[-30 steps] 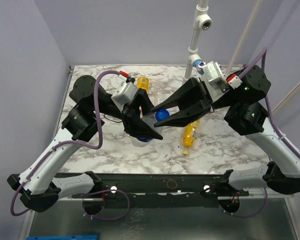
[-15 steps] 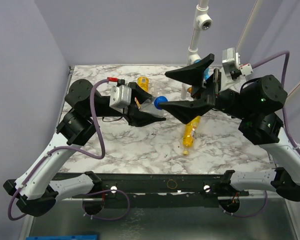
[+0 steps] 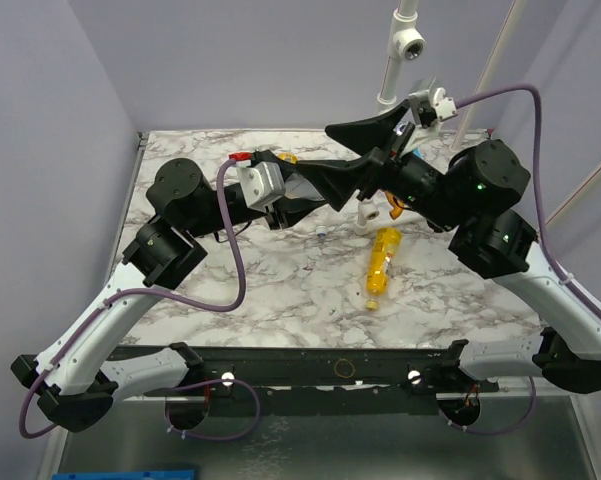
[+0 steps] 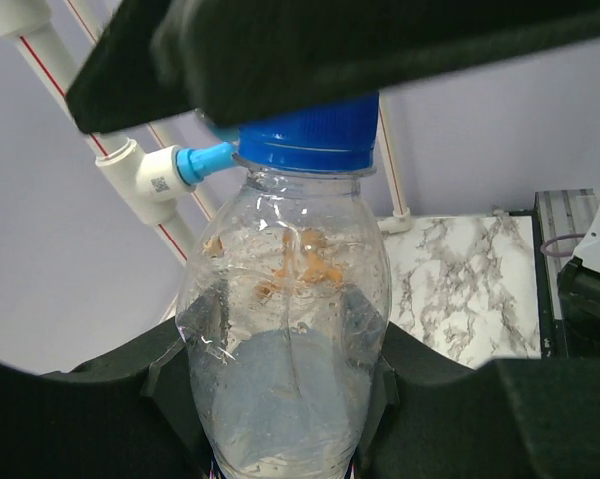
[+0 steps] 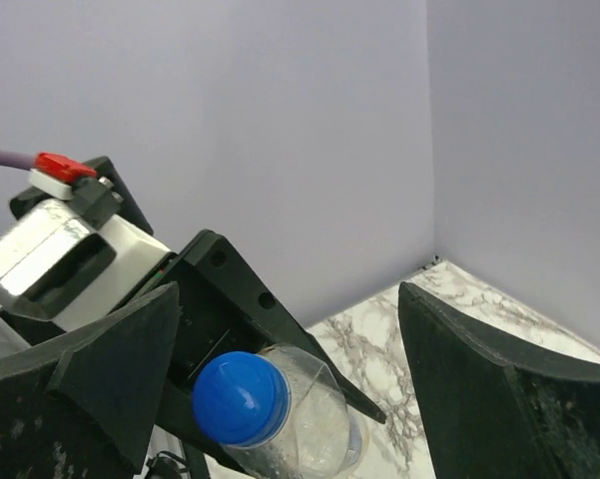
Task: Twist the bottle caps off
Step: Unscrew the bottle cap from the plastic bottle.
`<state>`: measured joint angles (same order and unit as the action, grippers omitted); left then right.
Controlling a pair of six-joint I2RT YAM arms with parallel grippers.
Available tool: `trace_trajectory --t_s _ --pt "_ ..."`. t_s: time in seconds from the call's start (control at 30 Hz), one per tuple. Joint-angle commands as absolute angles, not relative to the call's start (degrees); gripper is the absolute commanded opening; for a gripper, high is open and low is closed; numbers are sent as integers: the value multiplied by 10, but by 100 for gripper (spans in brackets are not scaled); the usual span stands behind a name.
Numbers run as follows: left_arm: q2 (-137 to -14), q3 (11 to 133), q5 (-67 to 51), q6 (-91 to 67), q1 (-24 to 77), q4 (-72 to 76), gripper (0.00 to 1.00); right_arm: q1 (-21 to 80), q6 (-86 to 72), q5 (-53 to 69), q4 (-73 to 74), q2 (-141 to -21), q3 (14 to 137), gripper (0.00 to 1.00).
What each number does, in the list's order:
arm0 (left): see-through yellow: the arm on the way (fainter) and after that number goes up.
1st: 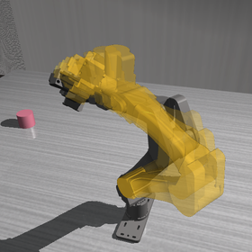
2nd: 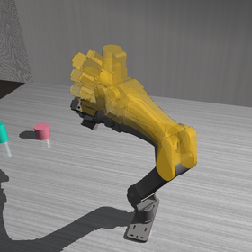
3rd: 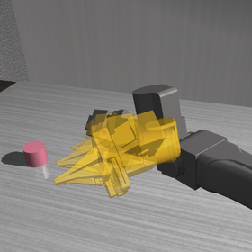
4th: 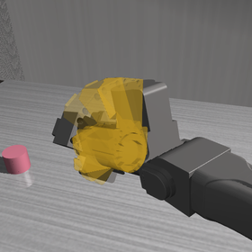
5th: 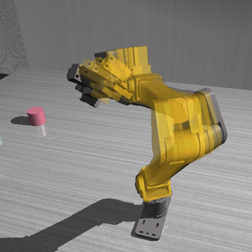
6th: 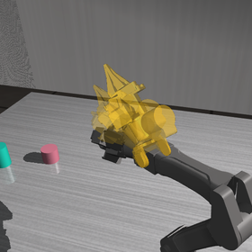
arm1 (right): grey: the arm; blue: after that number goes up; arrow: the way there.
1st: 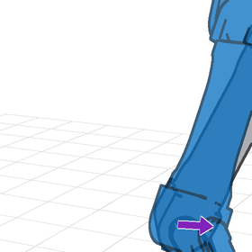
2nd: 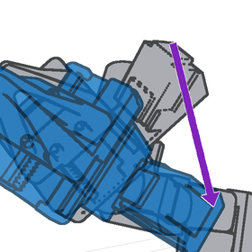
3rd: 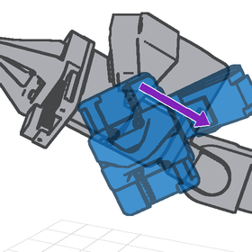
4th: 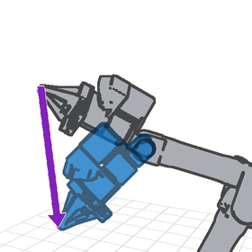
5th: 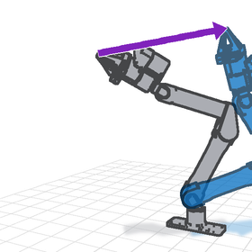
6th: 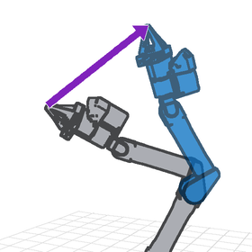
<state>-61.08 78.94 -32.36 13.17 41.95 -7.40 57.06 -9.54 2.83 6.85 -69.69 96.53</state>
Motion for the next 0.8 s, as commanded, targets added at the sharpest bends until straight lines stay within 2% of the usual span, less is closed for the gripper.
trace_trajectory --t_s 0.0,0.13,0.3,0.37,0.5,0.73,0.77 --pt "-608 788 -296 137 418 -69 0 572 -100 3 78 -707 969 90" --pt "-612 791 -279 126 418 -66 0 573 -99 -21 69 -702 957 79" --pt "-617 791 -277 109 418 -62 0 572 -103 -25 58 -695 944 49" --pt "-619 794 -272 98 419 -62 0 572 -101 -25 60 -697 945 42" --pt "-628 807 -263 68 418 -62 0 572 -100 -25 70 -700 944 54" --pt "-635 824 -271 11 419 -66 0 572 -95 -33 71 -701 946 55" --pt "-636 827 -274 3 419 -67 0 572 -94 -33 74 -704 949 52"
